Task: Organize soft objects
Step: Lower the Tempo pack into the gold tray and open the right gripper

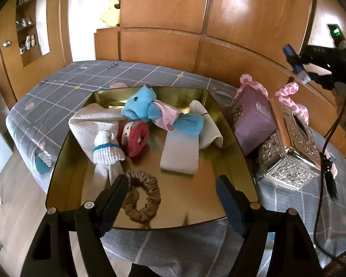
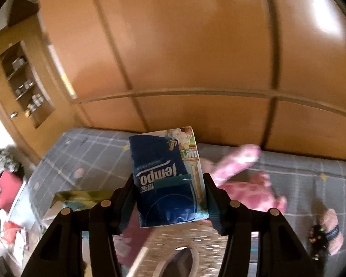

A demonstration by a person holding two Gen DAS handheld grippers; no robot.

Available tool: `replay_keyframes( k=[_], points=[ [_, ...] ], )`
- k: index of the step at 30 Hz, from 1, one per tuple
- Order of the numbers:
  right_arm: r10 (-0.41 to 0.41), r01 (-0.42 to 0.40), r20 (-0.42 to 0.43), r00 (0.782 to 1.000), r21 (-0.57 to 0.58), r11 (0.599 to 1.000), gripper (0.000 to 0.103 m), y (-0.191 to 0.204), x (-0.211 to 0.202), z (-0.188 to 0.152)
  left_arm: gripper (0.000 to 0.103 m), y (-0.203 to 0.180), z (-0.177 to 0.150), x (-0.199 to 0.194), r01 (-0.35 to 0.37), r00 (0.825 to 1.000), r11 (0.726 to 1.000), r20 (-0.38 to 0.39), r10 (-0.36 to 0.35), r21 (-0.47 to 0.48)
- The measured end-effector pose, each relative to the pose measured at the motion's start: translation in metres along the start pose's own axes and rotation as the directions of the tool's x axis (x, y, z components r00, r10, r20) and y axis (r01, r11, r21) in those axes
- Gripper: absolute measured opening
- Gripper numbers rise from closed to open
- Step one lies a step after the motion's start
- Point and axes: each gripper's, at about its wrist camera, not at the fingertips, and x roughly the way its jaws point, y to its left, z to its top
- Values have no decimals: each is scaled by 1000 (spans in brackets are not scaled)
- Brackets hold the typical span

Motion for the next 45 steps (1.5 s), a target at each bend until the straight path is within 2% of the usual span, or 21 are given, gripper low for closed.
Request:
replay_keyframes(
  k=[5, 10, 20, 29, 35, 40, 43, 45],
  points=[
    [106, -110, -49, 993, -91, 990, 55, 49, 9, -12, 78, 5, -1, -1, -6, 1000, 1000, 1, 6, -11],
    [186, -210, -132, 974, -200, 957, 55, 96, 22, -40, 79, 14, -3, -3, -19, 1000, 999, 6, 19, -32],
    [242, -319, -261, 934, -314, 894, 55, 146, 35, -92, 79, 34, -1, -8, -57, 998, 995, 28, 60, -78],
    [240, -368, -345, 907, -378, 850, 55, 170, 36, -141, 79, 53, 2, -13, -86, 994, 989, 49, 93, -123],
    [213, -361, -372, 904, -396, 844, 55, 172, 39, -161, 79, 60, 3, -14, -100, 993, 985, 54, 109, -141],
    [165, -334, -379, 910, -439, 834, 55, 179, 45, -175, 79, 62, 3, -14, -105, 992, 984, 55, 114, -144],
    [142, -318, -385, 912, -444, 838, 55, 181, 52, -180, 79, 64, 3, -12, -108, 992, 983, 51, 117, -150],
    [131, -315, -408, 904, -425, 849, 56, 180, 58, -181, 79, 67, 3, -11, -112, 991, 981, 48, 121, -158]
  ],
)
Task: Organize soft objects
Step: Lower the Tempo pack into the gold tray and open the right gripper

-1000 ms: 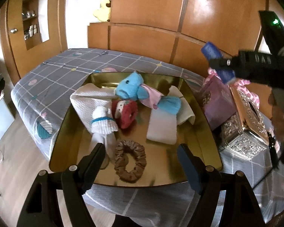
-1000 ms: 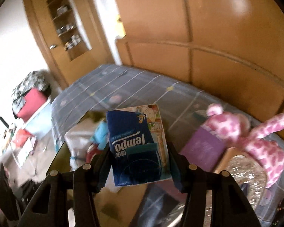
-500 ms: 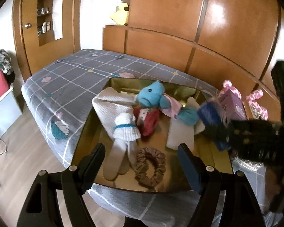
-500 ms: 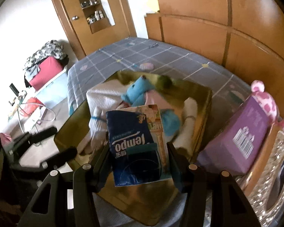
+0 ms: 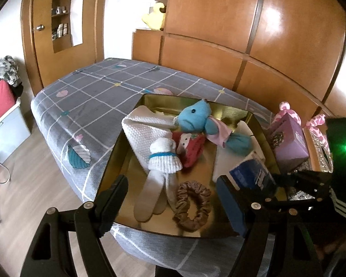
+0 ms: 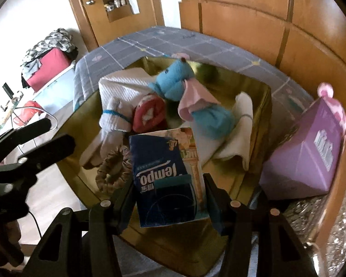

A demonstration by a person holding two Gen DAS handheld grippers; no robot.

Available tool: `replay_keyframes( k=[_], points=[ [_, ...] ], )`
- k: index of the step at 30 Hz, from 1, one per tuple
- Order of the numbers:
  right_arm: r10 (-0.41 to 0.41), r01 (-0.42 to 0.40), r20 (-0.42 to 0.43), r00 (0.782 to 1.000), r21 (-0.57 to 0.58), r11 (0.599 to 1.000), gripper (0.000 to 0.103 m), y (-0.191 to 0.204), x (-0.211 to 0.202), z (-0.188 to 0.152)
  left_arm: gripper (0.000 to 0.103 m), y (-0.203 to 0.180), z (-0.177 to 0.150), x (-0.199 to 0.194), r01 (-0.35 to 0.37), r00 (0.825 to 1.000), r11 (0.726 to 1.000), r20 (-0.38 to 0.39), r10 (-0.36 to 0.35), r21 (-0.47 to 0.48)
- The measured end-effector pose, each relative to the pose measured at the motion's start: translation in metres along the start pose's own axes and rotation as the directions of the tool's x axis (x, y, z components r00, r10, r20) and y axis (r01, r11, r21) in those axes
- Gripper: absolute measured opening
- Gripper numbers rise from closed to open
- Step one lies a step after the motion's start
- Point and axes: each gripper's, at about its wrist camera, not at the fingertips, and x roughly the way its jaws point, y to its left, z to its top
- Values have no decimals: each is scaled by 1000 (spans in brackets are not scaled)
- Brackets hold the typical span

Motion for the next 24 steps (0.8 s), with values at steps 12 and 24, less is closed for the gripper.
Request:
replay_keyframes(
  k=[12, 24],
  points=[
    [24, -24, -2, 1000, 51, 998, 70, -9, -13, -4, 79, 13, 4, 3, -17, 1000, 999, 0, 17, -34],
    [-124, 125, 20, 992, -33, 992, 42, 2, -1, -11, 79, 6, 3, -2, -8, 1000, 1000, 11, 9, -12]
  ],
)
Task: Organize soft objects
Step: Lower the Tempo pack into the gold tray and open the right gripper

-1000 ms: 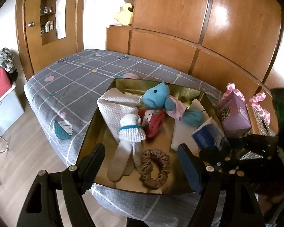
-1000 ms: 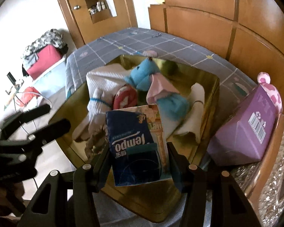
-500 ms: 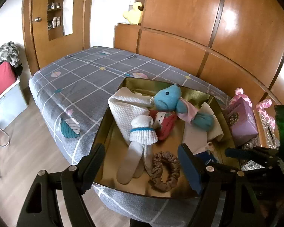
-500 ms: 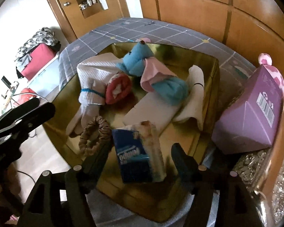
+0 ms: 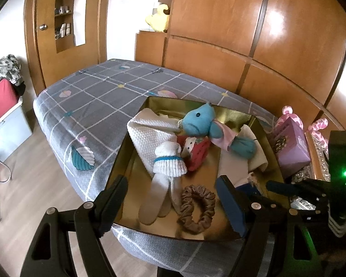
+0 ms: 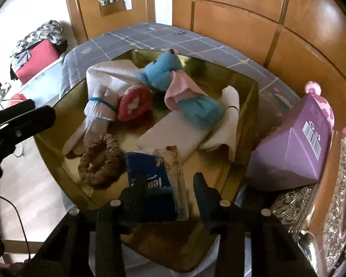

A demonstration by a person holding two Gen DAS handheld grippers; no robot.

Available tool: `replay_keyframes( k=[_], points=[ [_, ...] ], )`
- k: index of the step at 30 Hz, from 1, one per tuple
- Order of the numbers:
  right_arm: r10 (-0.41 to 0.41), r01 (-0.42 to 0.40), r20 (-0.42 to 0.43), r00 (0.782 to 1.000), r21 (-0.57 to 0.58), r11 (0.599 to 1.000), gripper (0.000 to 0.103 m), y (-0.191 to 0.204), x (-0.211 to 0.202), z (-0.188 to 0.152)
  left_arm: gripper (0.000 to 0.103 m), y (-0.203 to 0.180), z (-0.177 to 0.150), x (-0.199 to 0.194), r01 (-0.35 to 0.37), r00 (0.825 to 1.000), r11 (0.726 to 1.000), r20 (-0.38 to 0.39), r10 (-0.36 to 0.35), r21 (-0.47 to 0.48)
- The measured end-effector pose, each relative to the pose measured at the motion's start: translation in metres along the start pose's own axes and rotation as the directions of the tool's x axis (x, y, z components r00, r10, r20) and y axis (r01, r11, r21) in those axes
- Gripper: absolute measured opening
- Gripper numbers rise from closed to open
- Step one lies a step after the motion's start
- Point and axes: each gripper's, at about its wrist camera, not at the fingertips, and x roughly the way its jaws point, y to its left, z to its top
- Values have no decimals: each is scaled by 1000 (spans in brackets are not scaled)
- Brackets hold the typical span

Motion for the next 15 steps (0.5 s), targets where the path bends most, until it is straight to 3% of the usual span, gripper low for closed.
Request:
replay_keyframes(
  k=[3, 6, 15],
  points=[
    [-41, 41, 11, 999, 3, 999, 42, -2, -1, 1, 80, -2, 0, -1, 3, 1000, 1000, 4, -3, 6],
    [-1, 1, 30, 1000, 23, 1000, 42, -5, -8, 0, 80, -4, -1, -1, 7, 1000, 1000, 2, -7, 12],
    [-11, 5, 93, 996, 63, 998, 44, -9, -34, -5, 80, -12, -4, -3, 20, 1000, 999, 4, -20, 33]
  ],
)
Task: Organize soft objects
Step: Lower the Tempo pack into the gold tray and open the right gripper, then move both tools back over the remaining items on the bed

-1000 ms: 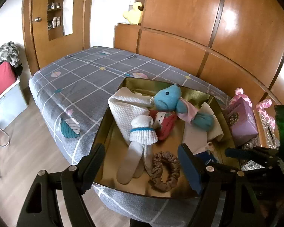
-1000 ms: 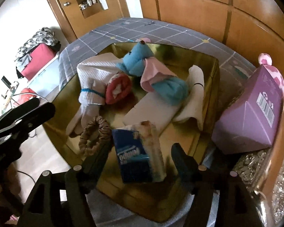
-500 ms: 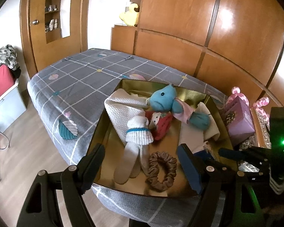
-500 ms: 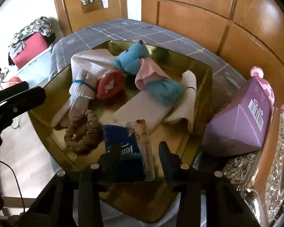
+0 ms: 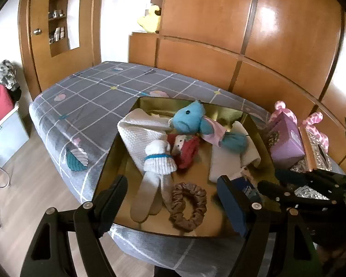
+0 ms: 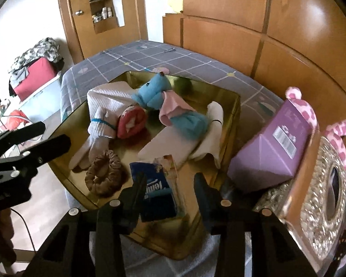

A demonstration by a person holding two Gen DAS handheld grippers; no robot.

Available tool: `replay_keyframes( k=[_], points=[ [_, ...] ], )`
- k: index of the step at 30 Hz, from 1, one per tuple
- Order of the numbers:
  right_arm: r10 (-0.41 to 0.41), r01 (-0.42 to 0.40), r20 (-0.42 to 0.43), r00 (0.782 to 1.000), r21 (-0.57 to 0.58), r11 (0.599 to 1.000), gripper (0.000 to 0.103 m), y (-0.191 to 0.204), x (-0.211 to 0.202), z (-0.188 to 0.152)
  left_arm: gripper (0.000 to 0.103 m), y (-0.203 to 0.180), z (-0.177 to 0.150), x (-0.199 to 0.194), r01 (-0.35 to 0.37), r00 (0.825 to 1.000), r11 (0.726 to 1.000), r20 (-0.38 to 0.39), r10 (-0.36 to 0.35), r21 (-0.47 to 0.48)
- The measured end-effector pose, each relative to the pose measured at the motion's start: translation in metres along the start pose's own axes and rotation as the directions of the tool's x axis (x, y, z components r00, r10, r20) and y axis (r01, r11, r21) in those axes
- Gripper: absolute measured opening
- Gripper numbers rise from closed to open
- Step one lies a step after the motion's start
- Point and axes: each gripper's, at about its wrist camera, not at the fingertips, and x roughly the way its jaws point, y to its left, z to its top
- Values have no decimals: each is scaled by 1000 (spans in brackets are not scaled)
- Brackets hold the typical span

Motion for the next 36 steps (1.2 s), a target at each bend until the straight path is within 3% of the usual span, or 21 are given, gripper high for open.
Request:
replay_keyframes(
  k=[12, 23, 30, 36],
  points=[
    [-60, 50, 94, 994, 108, 993, 46, -36, -51, -15, 80, -26, -3, -8, 21, 1000, 997, 14, -22, 70],
    [-138, 92, 167, 976, 254, 963, 46, -96, -96, -38, 80, -56, -4, -21, 51, 998, 985, 39, -58, 163],
    [-257, 186, 135, 957, 394, 900, 46, -166, -124, -73, 80, -88, 2, -30, 98, 992, 965, 51, -113, 243],
    [-392, 297, 72, 917, 533, 793, 46, -238, -155, -118, 80, -121, 1, -34, 147, 984, 938, 48, -170, 314]
  ],
)
